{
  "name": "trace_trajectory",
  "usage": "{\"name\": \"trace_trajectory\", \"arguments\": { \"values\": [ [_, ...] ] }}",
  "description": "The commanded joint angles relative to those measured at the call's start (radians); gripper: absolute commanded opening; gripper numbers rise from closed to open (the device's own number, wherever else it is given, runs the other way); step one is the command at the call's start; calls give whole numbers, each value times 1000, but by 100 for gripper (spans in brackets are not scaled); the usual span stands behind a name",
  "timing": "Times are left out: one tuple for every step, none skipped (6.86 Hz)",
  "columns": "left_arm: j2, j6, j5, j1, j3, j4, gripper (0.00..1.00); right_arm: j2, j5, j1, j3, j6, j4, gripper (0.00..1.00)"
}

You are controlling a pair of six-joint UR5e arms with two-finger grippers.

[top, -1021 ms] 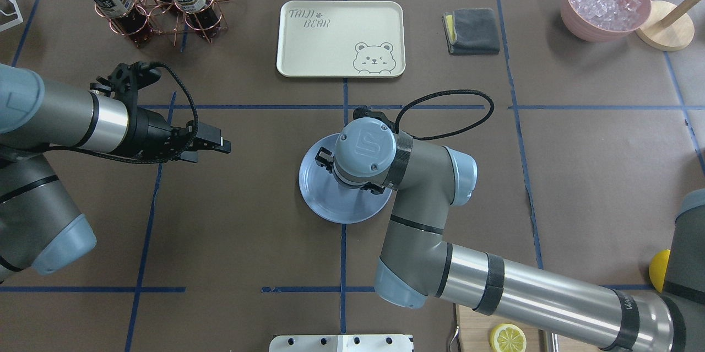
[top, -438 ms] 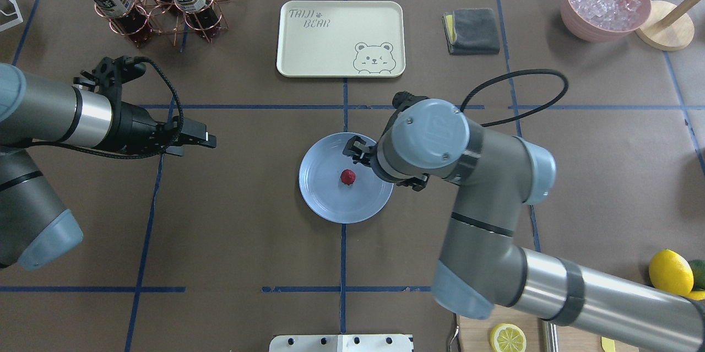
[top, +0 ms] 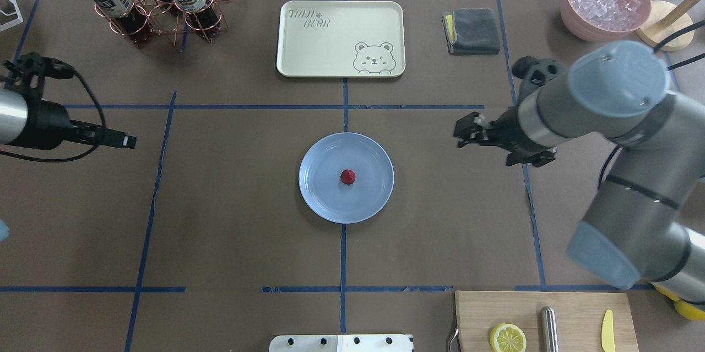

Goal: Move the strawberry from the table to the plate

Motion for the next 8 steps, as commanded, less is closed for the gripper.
{"name": "trace_trajectory", "arguments": {
  "values": [
    [84, 356, -117, -204, 58, 7, 83, -225, 195, 305, 22, -482, -7, 100],
    [104, 464, -203, -316, 96, 23, 83, -298, 242, 449, -16, -733, -18, 100],
    [115, 536, -225, -361, 95, 83, 83, -323, 260, 557, -68, -955, -59, 100],
    [118, 613, -225, -411, 93, 163, 83, -330, 262, 653, -111, -1166, -120, 100],
    [109, 684, -225, -465, 75, 308, 83, -330, 261, 720, -133, -1310, -189, 100],
    [107, 777, -227, -511, 66, 408, 83, -334, 262, 764, -136, -1376, -226, 100],
    [89, 813, -227, -547, 40, 541, 84, -357, 288, 775, -136, -1399, -233, 100],
    [67, 815, -225, -555, 18, 637, 89, -377, 361, 788, -135, -1399, -233, 100]
  ]
}}
